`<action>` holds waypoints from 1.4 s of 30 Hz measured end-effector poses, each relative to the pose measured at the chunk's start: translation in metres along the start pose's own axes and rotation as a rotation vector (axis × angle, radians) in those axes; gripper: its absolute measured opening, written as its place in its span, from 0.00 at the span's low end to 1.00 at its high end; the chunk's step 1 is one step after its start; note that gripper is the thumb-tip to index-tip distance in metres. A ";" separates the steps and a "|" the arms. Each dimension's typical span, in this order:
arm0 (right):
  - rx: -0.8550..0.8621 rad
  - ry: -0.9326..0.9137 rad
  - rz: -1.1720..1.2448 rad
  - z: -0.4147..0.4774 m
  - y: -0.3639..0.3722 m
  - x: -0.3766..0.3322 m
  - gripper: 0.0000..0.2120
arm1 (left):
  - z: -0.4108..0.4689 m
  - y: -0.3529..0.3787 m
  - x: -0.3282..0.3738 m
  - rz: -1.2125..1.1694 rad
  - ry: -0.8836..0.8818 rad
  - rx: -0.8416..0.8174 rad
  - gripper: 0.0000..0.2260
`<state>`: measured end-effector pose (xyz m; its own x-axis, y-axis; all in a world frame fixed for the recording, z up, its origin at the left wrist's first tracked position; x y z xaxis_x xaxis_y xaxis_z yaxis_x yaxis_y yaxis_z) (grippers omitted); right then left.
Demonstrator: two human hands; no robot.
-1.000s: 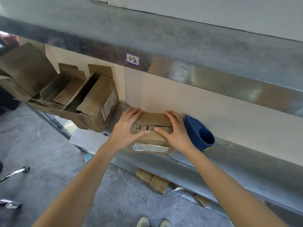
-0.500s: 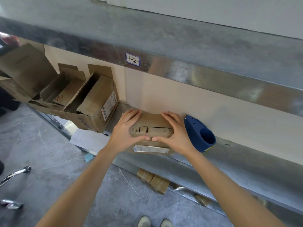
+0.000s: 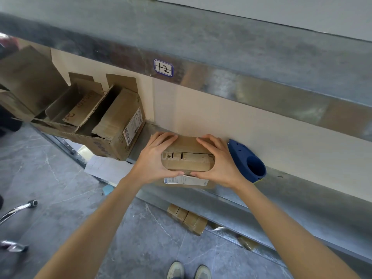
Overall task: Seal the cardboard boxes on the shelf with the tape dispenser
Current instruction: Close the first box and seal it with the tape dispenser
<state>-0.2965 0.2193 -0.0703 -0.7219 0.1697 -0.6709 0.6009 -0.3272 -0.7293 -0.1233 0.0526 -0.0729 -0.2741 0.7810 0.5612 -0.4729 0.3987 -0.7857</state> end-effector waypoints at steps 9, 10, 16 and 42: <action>-0.070 0.053 0.096 0.001 -0.009 -0.005 0.43 | 0.002 -0.002 -0.001 -0.004 -0.038 -0.058 0.51; -0.048 0.075 0.138 0.002 -0.009 -0.007 0.37 | 0.002 -0.002 -0.001 -0.005 -0.048 -0.073 0.52; 0.186 0.224 0.073 0.014 0.004 -0.024 0.21 | -0.001 0.000 -0.001 0.008 -0.051 -0.052 0.53; 0.221 0.200 0.195 0.013 -0.010 -0.011 0.16 | -0.014 -0.010 0.006 -0.138 -0.211 -0.053 0.39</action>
<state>-0.2994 0.2090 -0.0540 -0.5062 0.2553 -0.8238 0.6165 -0.5608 -0.5527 -0.1087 0.0599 -0.0651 -0.3809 0.6020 0.7018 -0.4747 0.5240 -0.7072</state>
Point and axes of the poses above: each hand's wrist, its own z-axis towards the middle knuckle, its own y-axis out of the palm, x = y × z, the point moved 1 cm from there along z, towards the middle knuckle, and after that the axes turned 4 degrees about -y, right-handed, at the moved point
